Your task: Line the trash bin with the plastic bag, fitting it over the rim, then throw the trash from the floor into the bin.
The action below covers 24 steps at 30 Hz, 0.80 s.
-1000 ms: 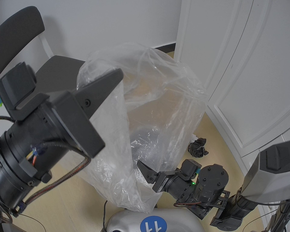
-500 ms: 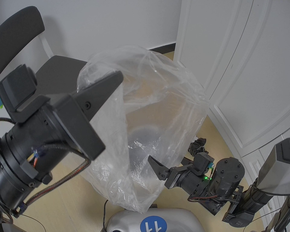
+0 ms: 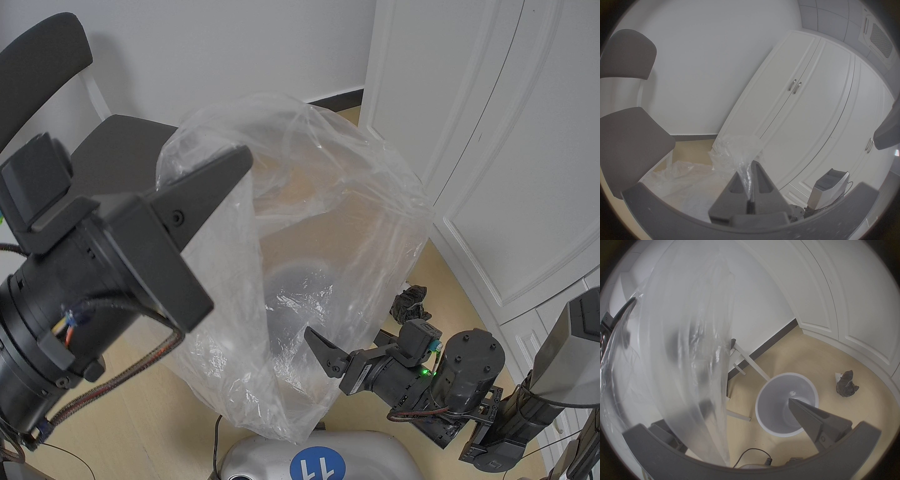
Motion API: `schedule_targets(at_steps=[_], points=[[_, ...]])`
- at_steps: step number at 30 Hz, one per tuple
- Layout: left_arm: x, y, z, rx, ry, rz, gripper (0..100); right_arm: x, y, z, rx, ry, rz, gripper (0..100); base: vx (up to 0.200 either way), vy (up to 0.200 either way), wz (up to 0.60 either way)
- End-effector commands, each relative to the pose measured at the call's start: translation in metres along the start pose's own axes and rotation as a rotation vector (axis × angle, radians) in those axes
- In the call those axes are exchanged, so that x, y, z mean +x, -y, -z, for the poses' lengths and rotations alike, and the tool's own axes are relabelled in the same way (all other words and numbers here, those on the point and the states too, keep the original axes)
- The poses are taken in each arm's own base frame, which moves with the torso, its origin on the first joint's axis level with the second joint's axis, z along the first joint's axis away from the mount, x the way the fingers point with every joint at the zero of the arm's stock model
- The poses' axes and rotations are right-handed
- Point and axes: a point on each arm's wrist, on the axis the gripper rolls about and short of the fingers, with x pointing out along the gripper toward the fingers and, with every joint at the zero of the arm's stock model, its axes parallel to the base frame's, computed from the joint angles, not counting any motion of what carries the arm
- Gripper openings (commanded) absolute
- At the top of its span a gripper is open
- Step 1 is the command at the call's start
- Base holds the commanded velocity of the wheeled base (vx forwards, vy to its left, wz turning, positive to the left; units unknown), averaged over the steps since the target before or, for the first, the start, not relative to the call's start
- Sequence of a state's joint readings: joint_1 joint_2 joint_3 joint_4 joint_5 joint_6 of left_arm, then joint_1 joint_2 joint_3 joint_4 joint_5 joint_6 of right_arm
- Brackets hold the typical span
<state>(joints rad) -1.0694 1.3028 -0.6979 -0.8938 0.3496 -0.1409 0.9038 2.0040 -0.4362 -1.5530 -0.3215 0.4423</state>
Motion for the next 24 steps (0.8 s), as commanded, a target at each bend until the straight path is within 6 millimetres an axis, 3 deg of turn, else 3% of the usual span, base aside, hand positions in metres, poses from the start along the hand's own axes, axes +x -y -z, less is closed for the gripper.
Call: schedule_targets(at_steps=[1, 9, 10, 24], points=[[0.001, 0.000, 0.001, -0.001, -0.002, -0.001, 0, -0.001, -0.001, -0.001, 0.005, 0.014, -0.007, 100, 0.000, 0.000, 0.00], [-0.001, 0.002, 0.002, -0.004, -0.008, 0.012, 0, -0.001, -0.002, -0.001, 0.003, 0.011, -0.011, 100, 0.000, 0.000, 0.00], [-0.001, 0.002, 0.002, -0.004, -0.008, 0.013, 0, -0.001, -0.003, -0.001, 0.006, 0.014, -0.014, 0, 0.000, 0.000, 0.00], [0.003, 0.000, 0.009, 0.007, -0.031, -0.003, 0, -0.007, -0.002, -0.017, -0.016, 0.061, -0.012, 0, 0.000, 0.000, 0.00]])
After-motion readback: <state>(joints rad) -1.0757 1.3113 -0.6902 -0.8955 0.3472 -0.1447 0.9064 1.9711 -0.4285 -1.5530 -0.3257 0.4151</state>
